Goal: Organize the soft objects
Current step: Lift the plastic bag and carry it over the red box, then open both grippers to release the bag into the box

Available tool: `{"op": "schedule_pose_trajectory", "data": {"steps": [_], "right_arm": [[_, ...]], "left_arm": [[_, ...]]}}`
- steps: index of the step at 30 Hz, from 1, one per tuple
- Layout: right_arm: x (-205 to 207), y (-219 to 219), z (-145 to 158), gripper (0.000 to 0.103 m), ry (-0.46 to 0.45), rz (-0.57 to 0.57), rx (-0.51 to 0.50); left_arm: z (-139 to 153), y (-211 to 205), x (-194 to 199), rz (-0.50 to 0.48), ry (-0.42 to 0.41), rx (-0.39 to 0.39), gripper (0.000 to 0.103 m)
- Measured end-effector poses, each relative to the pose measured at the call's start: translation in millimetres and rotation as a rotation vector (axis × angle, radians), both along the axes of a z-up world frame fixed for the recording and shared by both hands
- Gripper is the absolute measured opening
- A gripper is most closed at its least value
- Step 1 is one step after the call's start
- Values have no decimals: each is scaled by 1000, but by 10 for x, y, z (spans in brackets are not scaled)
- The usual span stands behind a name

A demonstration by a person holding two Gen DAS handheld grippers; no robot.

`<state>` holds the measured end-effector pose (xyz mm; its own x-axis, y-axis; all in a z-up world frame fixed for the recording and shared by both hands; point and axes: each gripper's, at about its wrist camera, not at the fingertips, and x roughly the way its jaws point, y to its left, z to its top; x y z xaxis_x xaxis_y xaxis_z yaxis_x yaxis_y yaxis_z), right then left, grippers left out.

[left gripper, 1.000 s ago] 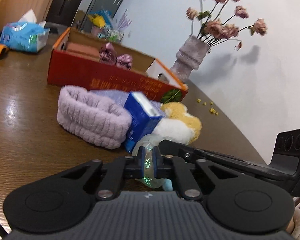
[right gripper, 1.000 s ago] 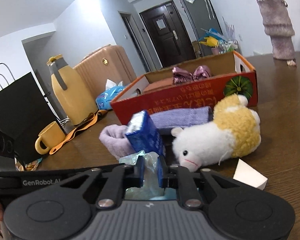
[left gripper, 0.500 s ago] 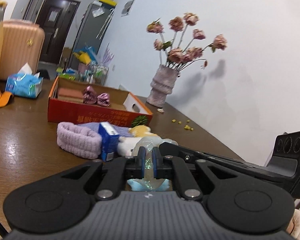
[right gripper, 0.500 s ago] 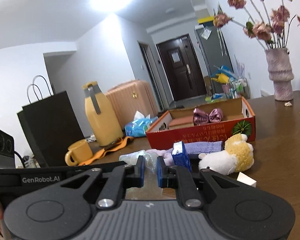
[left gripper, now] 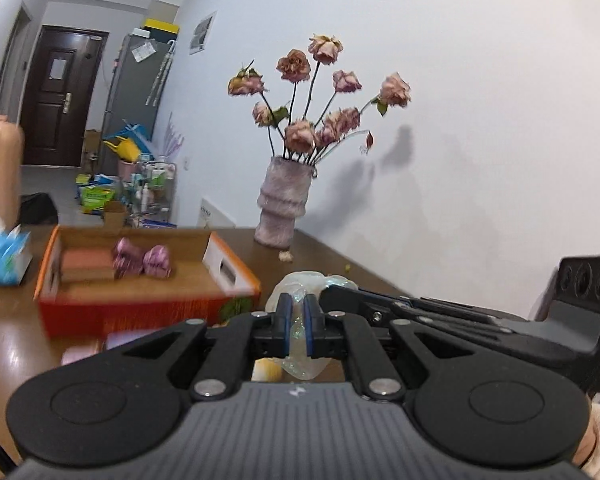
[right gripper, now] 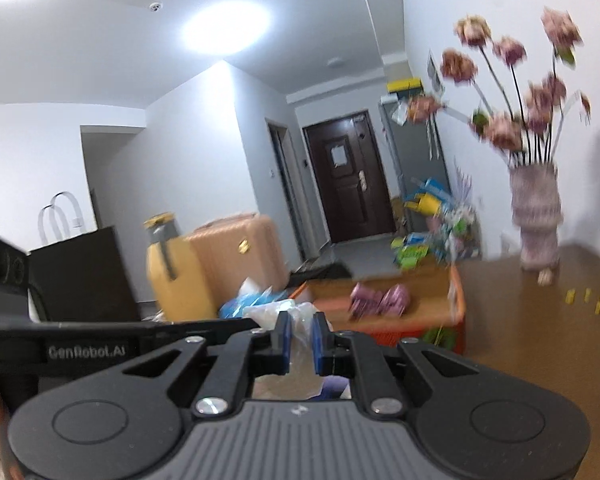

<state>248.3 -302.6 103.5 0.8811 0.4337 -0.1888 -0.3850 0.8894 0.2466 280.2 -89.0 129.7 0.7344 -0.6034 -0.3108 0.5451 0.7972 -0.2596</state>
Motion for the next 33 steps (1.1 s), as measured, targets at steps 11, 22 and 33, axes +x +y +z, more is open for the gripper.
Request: {"op": "schedule_pose_trajectory", "data": {"steps": [11, 22, 33], "right_arm": [[2675, -354, 334, 10, 216, -29, 11], [4367, -330, -840, 10, 538, -127, -95], [4177, -111, -719, 23, 477, -179, -252]], "left_arm": [[287, -511, 2476, 5, 52, 114, 7], [-953, -830, 4244, 45, 368, 200, 7], [-809, -499, 4016, 101, 333, 240, 35]]}}
